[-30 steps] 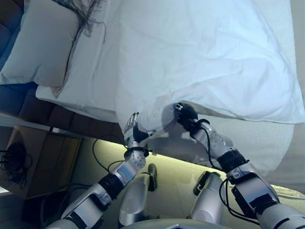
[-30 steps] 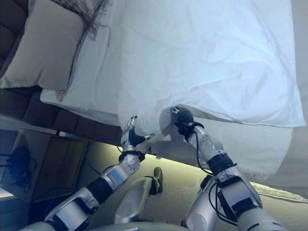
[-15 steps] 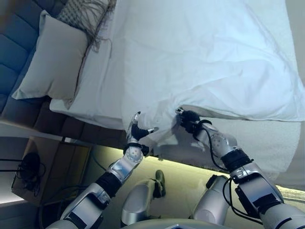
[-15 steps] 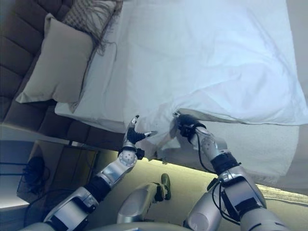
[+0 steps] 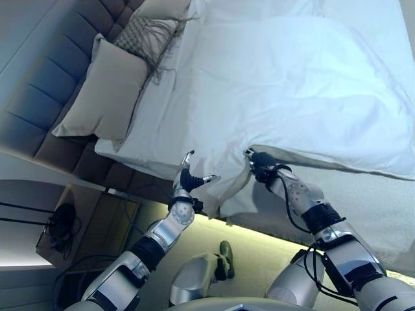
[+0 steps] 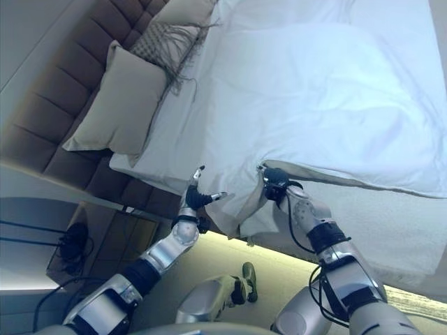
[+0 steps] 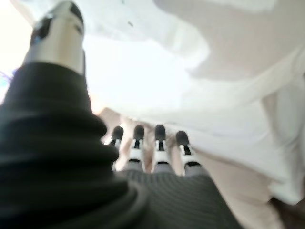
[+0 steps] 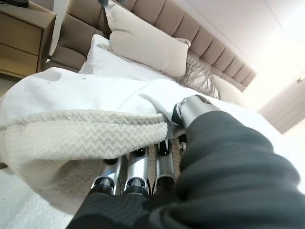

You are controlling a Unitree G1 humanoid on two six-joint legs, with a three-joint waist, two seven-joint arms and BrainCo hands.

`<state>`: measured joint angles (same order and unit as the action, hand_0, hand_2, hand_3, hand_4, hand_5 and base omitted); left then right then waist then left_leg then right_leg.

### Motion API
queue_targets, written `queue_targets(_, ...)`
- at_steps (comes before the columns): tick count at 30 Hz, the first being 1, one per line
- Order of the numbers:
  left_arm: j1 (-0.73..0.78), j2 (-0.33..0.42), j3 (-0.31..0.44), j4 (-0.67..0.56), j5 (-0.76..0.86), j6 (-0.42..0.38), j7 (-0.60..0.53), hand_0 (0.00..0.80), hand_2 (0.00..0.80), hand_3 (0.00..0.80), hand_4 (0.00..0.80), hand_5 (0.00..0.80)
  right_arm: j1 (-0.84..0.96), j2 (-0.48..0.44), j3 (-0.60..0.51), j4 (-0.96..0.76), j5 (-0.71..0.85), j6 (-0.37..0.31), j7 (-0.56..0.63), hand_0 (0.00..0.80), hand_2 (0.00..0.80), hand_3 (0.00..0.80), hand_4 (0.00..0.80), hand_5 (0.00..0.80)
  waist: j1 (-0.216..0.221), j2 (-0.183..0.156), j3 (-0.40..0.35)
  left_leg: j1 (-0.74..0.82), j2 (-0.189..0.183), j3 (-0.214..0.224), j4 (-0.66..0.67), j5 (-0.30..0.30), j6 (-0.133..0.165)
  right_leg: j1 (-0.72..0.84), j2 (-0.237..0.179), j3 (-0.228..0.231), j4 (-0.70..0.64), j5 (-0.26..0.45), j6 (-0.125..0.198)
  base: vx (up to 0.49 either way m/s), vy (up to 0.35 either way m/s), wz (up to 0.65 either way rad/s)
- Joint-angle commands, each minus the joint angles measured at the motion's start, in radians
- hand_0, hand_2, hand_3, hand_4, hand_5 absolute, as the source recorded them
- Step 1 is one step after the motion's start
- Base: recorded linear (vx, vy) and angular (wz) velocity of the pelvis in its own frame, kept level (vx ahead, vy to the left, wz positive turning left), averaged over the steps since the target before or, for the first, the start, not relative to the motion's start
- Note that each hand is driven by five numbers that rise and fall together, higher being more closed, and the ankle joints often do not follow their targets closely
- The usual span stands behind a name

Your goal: Make the bed neatly

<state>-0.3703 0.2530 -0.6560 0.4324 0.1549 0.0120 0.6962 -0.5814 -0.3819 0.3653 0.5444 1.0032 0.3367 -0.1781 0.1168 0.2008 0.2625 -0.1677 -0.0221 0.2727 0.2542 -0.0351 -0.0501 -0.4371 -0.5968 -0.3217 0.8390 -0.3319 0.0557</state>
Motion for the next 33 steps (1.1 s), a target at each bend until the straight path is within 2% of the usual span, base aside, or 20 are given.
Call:
queue_targets(1, -0.032, 0.062, -0.027, -0.11, 0.3, -0.058, 0.095, 0.0, 0.0, 0.0, 0.0, 0.0, -0.073, 0.065, -0.018, 0.011, 0.068, -0.05, 0.081, 0.8, 0.8, 0.8, 0.8, 0.8, 0.031, -0.024, -0.054, -0.022, 0.091, -0.05, 0.09, 0.013, -0.005, 0.134, -0.037, -0.007, -0.476, 0.49, 0.123, -0.017, -0.043, 0.01)
queue_targets(6, -0.063, 0.049, -0.081, -0.112, 0.255, 0.01, 0.034, 0.0, 0.0, 0.0, 0.0, 0.0, -0.122, 0.045, -0.013, 0.03, 0.085, -0.033, 0.094, 0.8, 0.8, 0.8, 0.8, 0.8, 0.031, -0.039, -0.032, -0.059, 0.107, -0.055, 0.121, 0.016, -0.01, 0.091, -0.036, -0.006, -0.444, 0.489, 0.122, -0.078, -0.042, 0.02)
queue_targets(12, -0.108, 0.001, -0.154, -0.078, 0.183, 0.074, 0.067, 0.0, 0.0, 0.0, 0.0, 0.0, -0.181, 0.039, 0.019, 0.017, 0.097, -0.053, 0.088, 0.8, 0.8, 0.8, 0.8, 0.8, 0.023, -0.063, 0.005, -0.136, 0.134, -0.064, 0.153, 0.03, -0.021, -0.006, -0.024, 0.014, -0.405, 0.491, 0.123, -0.126, -0.065, 0.07)
queue_targets(16, -0.136, -0.006, -0.191, -0.057, 0.14, 0.103, 0.077, 0.0, 0.0, 0.0, 0.0, 0.0, -0.227, 0.047, 0.042, 0.02, 0.124, -0.12, 0.072, 0.8, 0.8, 0.8, 0.8, 0.8, 0.036, -0.091, 0.033, -0.21, 0.15, -0.083, 0.177, 0.044, -0.02, -0.069, -0.006, 0.016, -0.379, 0.494, 0.126, -0.136, -0.156, 0.06)
queue_targets(17, -0.138, -0.006, -0.198, -0.053, 0.135, 0.109, 0.082, 0.0, 0.0, 0.0, 0.0, 0.0, -0.237, 0.052, 0.048, 0.024, 0.132, -0.135, 0.072, 0.8, 0.8, 0.8, 0.8, 0.8, 0.041, -0.093, 0.036, -0.214, 0.155, -0.098, 0.183, 0.027, -0.027, -0.072, 0.005, 0.029, -0.366, 0.475, 0.145, -0.05, -0.144, 0.05)
queue_targets(19, -0.145, -0.008, -0.211, -0.042, 0.127, 0.111, 0.091, 0.0, 0.0, 0.0, 0.0, 0.0, -0.257, 0.058, 0.058, 0.033, 0.146, -0.163, 0.076, 0.8, 0.8, 0.8, 0.8, 0.8, 0.048, -0.099, 0.047, -0.232, 0.157, -0.105, 0.187, 0.032, -0.026, -0.085, 0.011, 0.026, -0.36, 0.476, 0.146, -0.05, -0.091, 0.01)
queue_targets(24, -0.16, -0.028, -0.236, -0.027, 0.116, 0.154, 0.126, 0.0, 0.0, 0.0, 0.0, 0.0, -0.283, 0.069, 0.068, 0.006, 0.151, -0.181, 0.08, 0.8, 0.8, 0.8, 0.8, 0.8, 0.054, -0.107, 0.068, -0.277, 0.153, -0.122, 0.195, 0.046, -0.024, -0.12, 0.02, 0.029, -0.344, 0.483, 0.145, -0.031, -0.04, -0.02)
queue_targets(27, -0.181, -0.02, -0.242, -0.029, 0.122, 0.214, 0.13, 0.0, 0.0, 0.0, 0.0, 0.0, -0.289, 0.082, 0.08, -0.024, 0.159, -0.216, 0.099, 0.8, 0.8, 0.8, 0.8, 0.8, 0.063, -0.133, 0.08, -0.314, 0.165, -0.136, 0.204, 0.05, -0.024, -0.145, 0.032, 0.028, -0.345, 0.491, 0.15, -0.037, -0.164, -0.01)
queue_targets(33, -0.215, 0.033, -0.256, -0.045, 0.155, 0.305, 0.051, 0.0, 0.0, 0.0, 0.0, 0.0, -0.304, 0.136, 0.106, -0.04, 0.204, -0.347, 0.129, 0.8, 0.8, 0.8, 0.8, 0.8, 0.101, -0.196, 0.117, -0.37, 0.197, -0.176, 0.223, 0.064, -0.019, -0.147, 0.061, -0.011, -0.345, 0.501, 0.156, -0.016, -0.237, -0.06)
